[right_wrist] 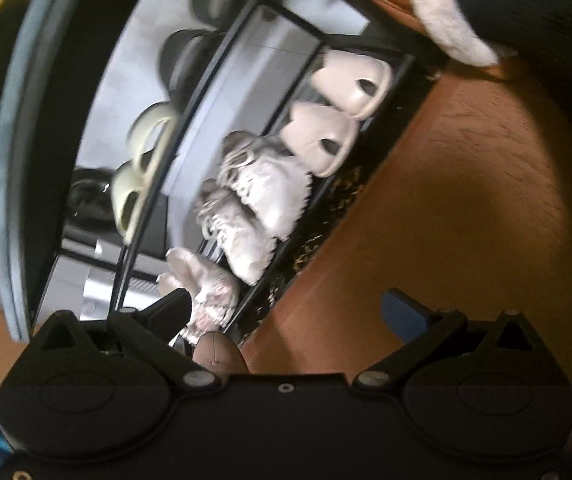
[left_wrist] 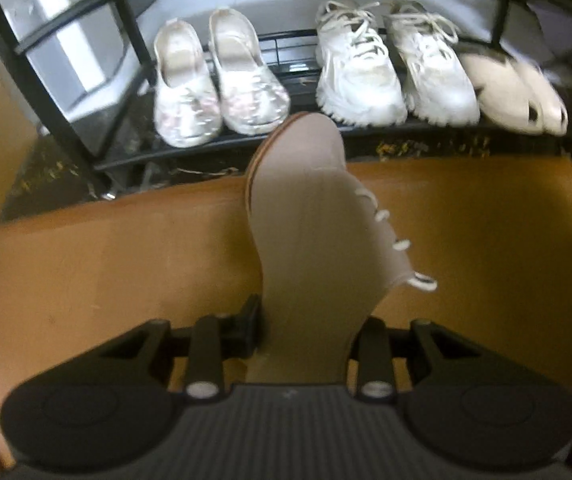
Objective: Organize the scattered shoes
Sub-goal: 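Carry the beige shoe toward the rack with the left tool and release it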
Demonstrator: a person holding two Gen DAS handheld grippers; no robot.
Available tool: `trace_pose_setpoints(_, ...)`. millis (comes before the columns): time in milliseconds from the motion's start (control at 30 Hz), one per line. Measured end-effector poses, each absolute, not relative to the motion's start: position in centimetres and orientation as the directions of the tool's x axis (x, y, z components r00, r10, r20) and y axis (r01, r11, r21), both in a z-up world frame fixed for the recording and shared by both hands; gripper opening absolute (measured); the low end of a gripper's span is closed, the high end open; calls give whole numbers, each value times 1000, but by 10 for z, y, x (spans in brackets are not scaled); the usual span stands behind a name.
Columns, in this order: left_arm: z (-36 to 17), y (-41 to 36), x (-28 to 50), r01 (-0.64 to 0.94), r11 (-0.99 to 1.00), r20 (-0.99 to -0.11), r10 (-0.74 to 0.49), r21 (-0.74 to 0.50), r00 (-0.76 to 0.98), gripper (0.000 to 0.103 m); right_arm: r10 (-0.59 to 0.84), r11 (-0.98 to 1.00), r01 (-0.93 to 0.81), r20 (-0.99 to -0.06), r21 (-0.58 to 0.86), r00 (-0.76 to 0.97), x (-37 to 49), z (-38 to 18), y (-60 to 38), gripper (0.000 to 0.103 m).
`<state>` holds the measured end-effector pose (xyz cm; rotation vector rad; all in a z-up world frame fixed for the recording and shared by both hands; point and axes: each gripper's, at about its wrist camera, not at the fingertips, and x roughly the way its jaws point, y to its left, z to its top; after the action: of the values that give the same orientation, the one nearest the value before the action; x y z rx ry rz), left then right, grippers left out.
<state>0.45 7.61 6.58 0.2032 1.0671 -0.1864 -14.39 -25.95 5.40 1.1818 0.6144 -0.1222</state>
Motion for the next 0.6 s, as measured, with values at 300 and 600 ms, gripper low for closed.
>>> trace_pose_setpoints(300,7,-8,-7,110,961,-898,-278,-256,341,30,92,434,461,-547,774,832,-141,46,-292,103)
trace_pose_setpoints(600,3,-16,-16,125,953,-885,-304,-277,352,57,121,514,452,-583,729,803,-126,38,-289,103)
